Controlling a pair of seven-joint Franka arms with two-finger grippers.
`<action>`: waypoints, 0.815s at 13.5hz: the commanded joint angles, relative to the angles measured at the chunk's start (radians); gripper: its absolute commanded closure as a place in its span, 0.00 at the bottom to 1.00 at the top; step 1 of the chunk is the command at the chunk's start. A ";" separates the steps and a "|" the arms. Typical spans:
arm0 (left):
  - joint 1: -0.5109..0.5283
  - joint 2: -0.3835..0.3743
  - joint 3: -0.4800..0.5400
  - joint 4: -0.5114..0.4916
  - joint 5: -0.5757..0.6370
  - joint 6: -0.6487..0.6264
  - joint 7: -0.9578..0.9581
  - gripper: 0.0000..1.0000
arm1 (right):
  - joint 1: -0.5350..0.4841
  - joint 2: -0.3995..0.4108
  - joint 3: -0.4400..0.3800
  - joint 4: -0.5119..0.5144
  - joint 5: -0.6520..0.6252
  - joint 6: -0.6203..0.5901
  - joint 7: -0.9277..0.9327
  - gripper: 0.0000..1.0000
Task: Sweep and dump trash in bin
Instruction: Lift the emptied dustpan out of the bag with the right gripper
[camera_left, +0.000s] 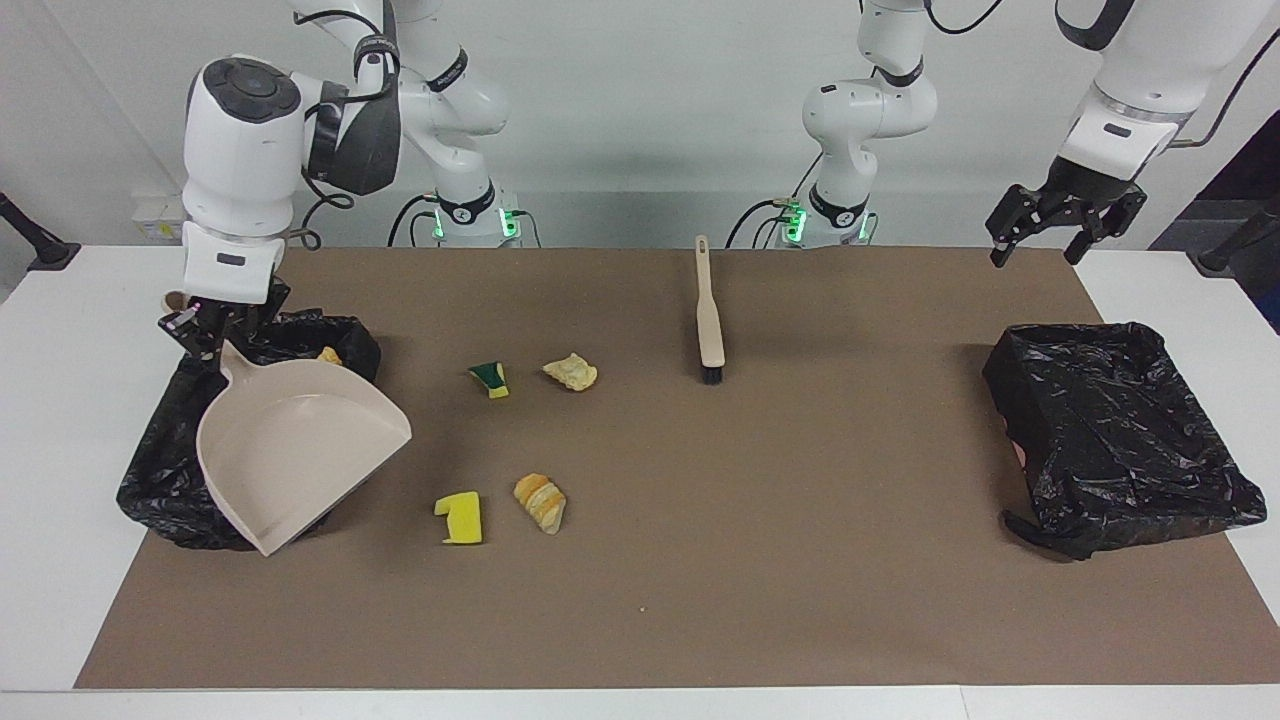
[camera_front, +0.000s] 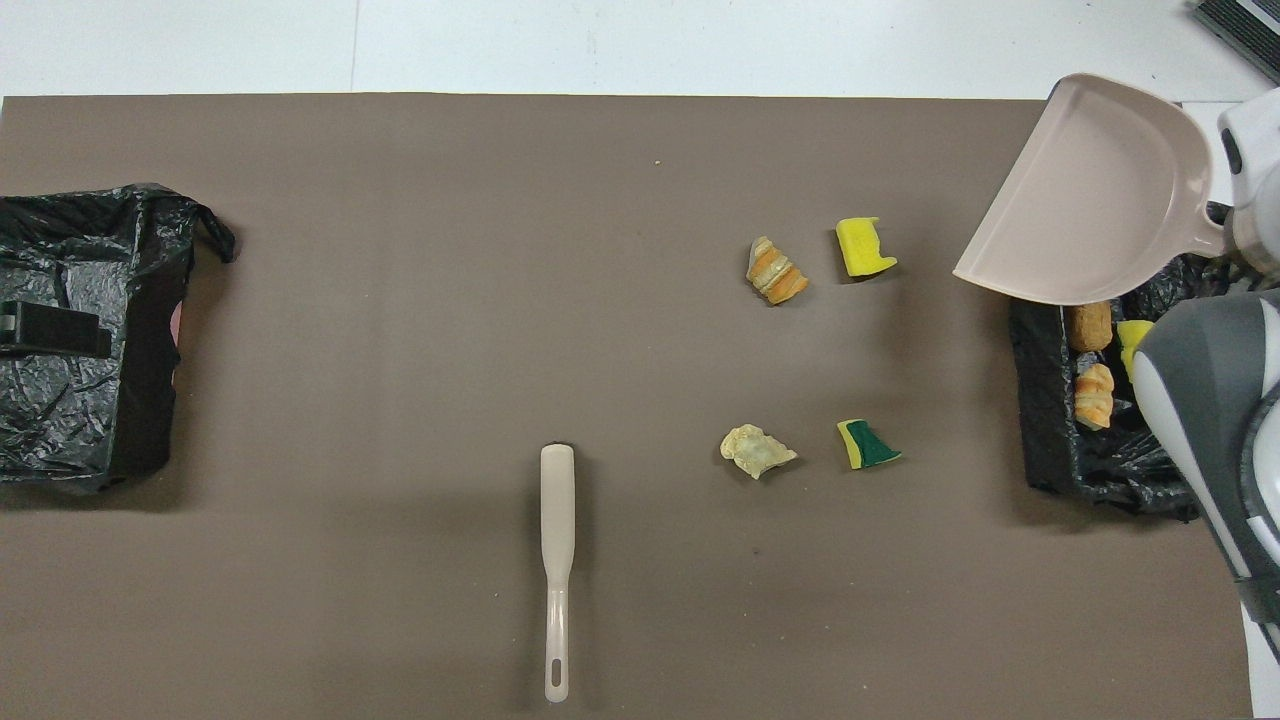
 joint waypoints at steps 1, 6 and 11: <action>0.009 -0.010 -0.005 0.001 0.004 -0.013 -0.001 0.00 | -0.004 0.030 0.006 0.050 0.068 -0.034 0.094 1.00; 0.011 -0.010 -0.005 0.001 0.004 -0.014 -0.001 0.00 | 0.089 0.030 0.009 0.051 0.177 -0.028 0.448 1.00; 0.011 -0.010 -0.005 0.001 0.004 -0.013 -0.001 0.00 | 0.206 0.055 0.011 0.053 0.291 -0.020 0.871 1.00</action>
